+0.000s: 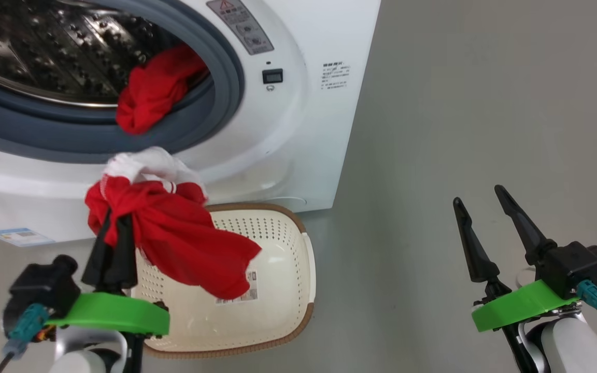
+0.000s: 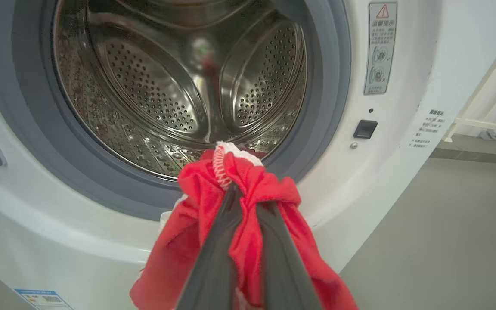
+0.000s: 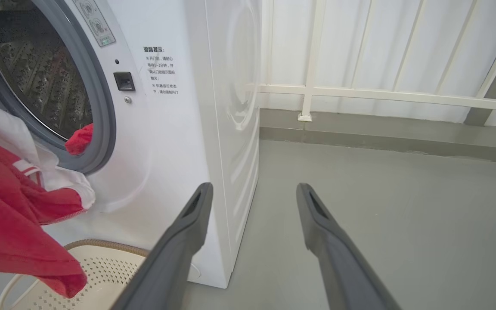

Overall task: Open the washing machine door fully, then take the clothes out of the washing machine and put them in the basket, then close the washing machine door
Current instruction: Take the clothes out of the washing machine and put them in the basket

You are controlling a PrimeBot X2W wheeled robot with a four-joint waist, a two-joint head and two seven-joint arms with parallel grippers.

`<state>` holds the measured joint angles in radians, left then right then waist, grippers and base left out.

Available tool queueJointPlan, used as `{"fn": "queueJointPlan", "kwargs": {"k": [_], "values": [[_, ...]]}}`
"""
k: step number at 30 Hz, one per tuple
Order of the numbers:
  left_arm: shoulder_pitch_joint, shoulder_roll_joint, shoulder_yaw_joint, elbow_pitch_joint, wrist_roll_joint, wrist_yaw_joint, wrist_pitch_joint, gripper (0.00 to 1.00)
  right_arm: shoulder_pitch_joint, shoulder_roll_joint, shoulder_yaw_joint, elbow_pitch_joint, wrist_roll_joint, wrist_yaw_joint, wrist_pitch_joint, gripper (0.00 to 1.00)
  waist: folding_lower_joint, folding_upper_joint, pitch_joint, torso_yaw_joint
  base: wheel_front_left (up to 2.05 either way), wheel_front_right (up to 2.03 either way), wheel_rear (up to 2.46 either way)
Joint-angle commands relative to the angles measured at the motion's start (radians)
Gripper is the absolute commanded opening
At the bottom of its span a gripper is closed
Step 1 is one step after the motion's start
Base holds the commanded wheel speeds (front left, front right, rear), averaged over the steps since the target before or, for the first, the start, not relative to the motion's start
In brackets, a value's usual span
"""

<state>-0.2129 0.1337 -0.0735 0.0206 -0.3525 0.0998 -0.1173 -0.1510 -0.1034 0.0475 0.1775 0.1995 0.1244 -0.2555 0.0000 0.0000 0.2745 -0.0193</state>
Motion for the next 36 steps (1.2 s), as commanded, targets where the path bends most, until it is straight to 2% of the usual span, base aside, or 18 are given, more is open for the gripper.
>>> {"fn": "queueJointPlan", "kwargs": {"k": [1,10,16,17,23,24,25,36], "values": [[-0.039,0.008,0.024,0.014,-0.013,-0.011,-0.012,0.00,-0.029,-0.007,0.023,-0.029,0.008,0.006,-0.006,1.00,0.0000,0.0000,0.031,-0.009,0.00,0.00,0.00],[-0.147,-0.011,-0.032,0.301,-0.014,-0.043,0.005,0.00,-0.065,-0.003,0.022,-0.040,0.007,0.006,-0.006,1.00,0.0000,0.0000,0.120,-0.031,0.00,0.00,0.00],[-0.264,-0.025,-0.065,0.553,-0.032,-0.079,0.055,0.00,-0.093,0.005,0.028,-0.045,0.009,0.006,-0.006,1.00,0.0000,0.0000,0.183,-0.044,0.00,0.00,0.00],[-0.264,-0.025,-0.065,0.553,-0.032,-0.079,0.055,0.00,-0.093,0.005,0.028,-0.045,0.009,0.006,-0.006,1.00,0.0000,0.0000,0.183,-0.044,0.00,0.00,0.00],[-0.396,-0.038,-0.108,0.774,-0.023,-0.121,0.067,0.00,-0.124,0.014,0.040,-0.052,0.011,0.006,-0.006,1.00,0.0000,0.0000,0.247,-0.058,0.00,0.00,0.00],[-0.437,-0.046,-0.117,0.845,-0.028,-0.130,0.084,0.00,-0.134,0.017,0.042,-0.055,0.015,0.006,-0.006,1.00,0.0000,0.0000,0.268,-0.062,0.00,0.00,0.00],[-0.437,-0.046,-0.117,0.845,-0.028,-0.130,0.084,0.00,-0.134,0.017,0.042,-0.055,0.015,0.006,-0.006,1.00,0.0000,0.0000,0.268,-0.062,0.00,0.00,0.00],[-0.600,-0.069,-0.110,1.187,-0.101,-0.179,0.185,0.00,-0.191,0.029,0.078,-0.048,0.035,0.006,-0.006,1.00,0.0000,0.0000,0.351,-0.094,0.00,0.00,0.00]]}}
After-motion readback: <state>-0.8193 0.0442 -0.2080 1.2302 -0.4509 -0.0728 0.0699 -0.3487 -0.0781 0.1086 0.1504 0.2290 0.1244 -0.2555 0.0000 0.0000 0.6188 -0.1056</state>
